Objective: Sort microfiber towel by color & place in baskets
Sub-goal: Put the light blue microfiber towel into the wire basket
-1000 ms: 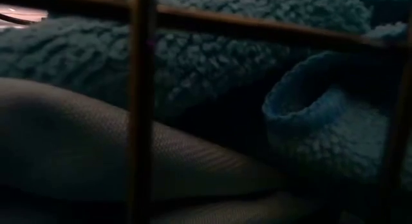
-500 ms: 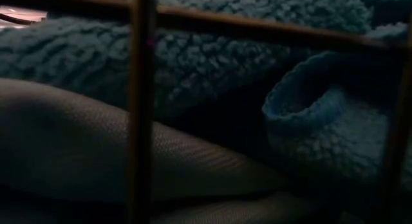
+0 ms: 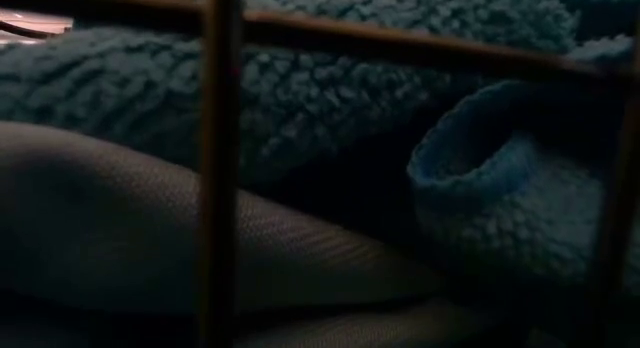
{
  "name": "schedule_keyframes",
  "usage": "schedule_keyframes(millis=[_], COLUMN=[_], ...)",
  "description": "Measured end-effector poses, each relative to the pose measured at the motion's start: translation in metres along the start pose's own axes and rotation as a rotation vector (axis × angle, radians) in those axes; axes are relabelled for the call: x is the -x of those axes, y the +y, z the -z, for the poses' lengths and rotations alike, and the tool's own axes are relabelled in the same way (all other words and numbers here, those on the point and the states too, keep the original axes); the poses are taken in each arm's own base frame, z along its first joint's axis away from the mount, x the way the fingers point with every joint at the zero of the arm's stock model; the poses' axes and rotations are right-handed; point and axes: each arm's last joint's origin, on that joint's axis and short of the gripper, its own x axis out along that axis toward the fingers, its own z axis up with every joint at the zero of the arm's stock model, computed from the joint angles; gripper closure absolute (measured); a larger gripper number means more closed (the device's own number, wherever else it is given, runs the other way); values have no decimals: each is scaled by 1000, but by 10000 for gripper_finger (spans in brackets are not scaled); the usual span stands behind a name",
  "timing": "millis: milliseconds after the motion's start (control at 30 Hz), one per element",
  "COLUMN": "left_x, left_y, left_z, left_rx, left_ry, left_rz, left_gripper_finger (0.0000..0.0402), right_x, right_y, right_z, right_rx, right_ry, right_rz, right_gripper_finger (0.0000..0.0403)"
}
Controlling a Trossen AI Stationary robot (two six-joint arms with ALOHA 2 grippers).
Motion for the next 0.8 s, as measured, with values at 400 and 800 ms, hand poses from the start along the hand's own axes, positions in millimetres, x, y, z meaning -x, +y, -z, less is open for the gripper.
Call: schedule_keyframes(millis=[400,800], left_x=[-52,-51], left_y=[-7,-4], left_z=[20,13], left_rx=[-20,15], left_ry=[-77,-194], left_rz=[12,-97], left_gripper_finger=[301,301], right_x=[0,0], right_y=[0,0], right_z=[0,0], right_rx=[1,2], right_ry=[-1,-1], right_rz=[0,-1], right_gripper_finger=[150,150])
